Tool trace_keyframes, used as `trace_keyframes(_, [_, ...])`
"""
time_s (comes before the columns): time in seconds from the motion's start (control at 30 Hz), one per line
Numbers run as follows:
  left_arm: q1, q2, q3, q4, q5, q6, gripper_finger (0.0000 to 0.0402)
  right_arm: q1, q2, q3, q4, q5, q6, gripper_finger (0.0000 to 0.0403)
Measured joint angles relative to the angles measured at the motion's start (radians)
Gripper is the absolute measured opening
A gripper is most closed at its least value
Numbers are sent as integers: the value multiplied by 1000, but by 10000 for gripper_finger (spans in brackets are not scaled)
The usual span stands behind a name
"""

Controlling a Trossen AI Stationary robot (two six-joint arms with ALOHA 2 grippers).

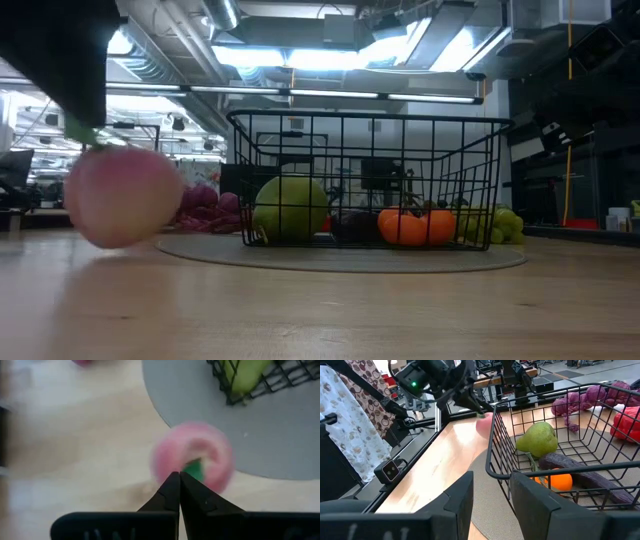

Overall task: Build produce basket
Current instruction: Put the apricot into the wire basket

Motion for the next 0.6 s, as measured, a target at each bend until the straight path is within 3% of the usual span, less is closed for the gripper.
trace_keyframes(0.3, [26, -1, 63, -69, -85, 26, 0, 0, 0, 0, 0, 0, 0, 130])
trace_keyframes(0.6, [40, 0, 62, 54, -67, 124, 14, 0, 0, 0, 0, 0, -3, 130])
